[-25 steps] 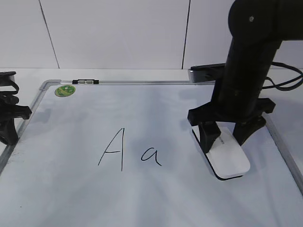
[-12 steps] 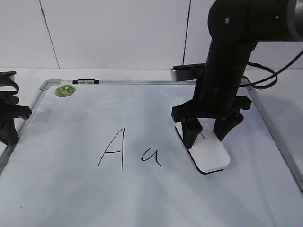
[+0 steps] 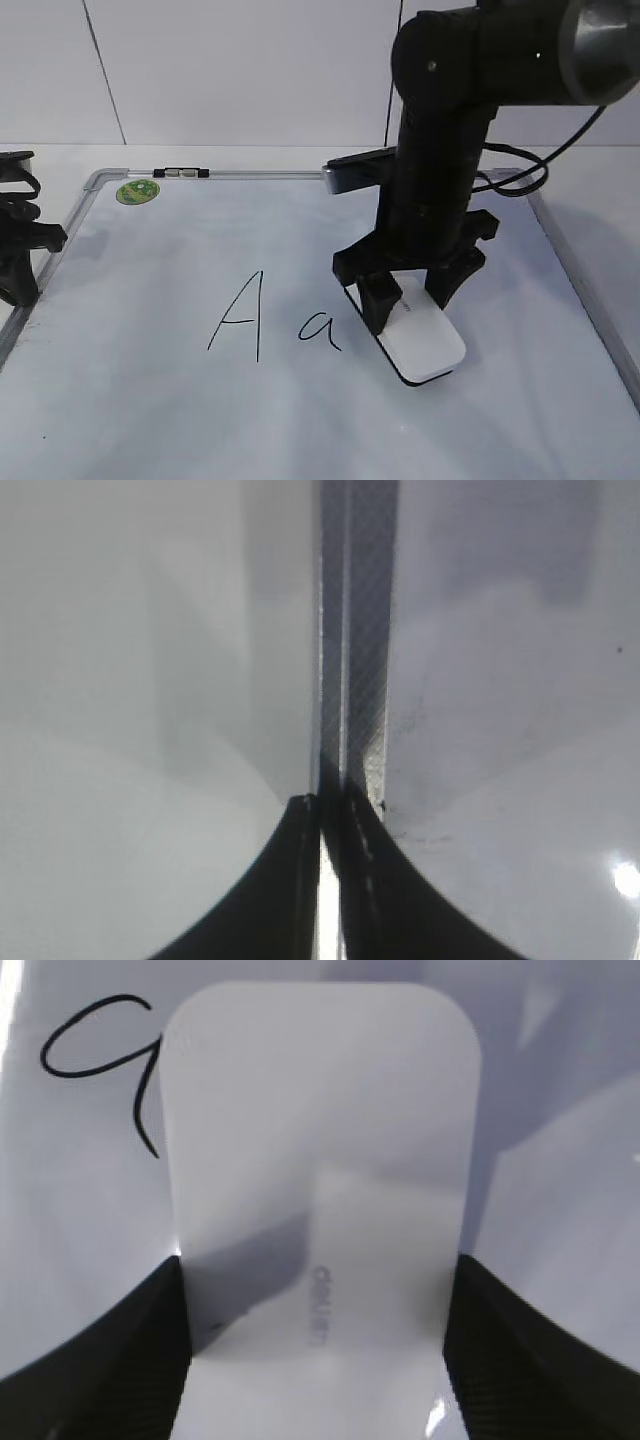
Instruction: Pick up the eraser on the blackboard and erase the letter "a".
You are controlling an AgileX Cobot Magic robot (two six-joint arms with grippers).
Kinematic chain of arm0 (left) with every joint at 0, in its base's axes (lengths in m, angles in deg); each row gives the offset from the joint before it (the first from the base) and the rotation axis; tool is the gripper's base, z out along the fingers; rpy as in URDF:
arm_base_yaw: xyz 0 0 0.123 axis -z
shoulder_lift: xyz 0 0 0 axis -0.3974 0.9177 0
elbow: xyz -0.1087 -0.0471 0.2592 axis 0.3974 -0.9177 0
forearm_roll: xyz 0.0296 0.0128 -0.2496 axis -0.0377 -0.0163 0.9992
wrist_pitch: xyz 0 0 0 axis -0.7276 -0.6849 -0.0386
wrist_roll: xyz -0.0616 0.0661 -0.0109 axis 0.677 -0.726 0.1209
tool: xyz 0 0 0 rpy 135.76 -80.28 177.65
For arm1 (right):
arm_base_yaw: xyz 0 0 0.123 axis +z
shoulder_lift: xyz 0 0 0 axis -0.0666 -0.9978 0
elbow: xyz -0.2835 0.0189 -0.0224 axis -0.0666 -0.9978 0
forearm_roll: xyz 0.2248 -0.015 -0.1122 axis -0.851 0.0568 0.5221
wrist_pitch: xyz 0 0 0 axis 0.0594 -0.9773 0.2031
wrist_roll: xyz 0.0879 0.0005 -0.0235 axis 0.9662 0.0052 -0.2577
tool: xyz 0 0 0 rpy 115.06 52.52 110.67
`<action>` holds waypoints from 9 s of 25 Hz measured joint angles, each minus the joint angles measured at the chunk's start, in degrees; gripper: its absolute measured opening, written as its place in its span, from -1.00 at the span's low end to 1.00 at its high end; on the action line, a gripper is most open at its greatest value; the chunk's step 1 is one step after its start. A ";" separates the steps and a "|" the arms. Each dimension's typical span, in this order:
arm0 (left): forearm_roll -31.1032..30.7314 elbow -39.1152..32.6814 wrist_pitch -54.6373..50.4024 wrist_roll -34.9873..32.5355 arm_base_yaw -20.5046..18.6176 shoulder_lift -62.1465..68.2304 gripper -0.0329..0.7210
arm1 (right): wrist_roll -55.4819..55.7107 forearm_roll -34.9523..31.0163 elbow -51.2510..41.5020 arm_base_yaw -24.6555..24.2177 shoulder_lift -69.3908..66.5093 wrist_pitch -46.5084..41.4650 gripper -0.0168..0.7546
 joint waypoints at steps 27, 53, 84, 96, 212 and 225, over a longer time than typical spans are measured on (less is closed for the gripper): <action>0.22 0.00 -0.04 0.00 0.00 0.00 -0.88 | -0.17 1.13 5.98 5.99 -4.82 0.00 0.51; 1.02 0.00 0.29 0.00 0.00 0.00 -0.88 | -0.27 1.30 10.12 5.99 -9.66 -0.44 0.51; 1.02 0.00 0.41 0.00 0.00 0.09 -0.88 | 0.35 3.55 10.32 6.49 -9.79 -0.70 0.51; 1.15 0.00 0.41 0.00 0.00 0.09 -0.88 | 1.40 4.50 10.32 2.73 -9.79 -0.70 0.51; 1.53 0.22 0.20 -0.17 0.00 0.09 -0.88 | 0.58 0.38 10.32 1.43 -9.79 -0.50 0.51; 1.53 0.22 0.20 -0.17 -0.04 0.09 -0.88 | 0.03 1.60 10.32 4.57 -9.79 -0.50 0.51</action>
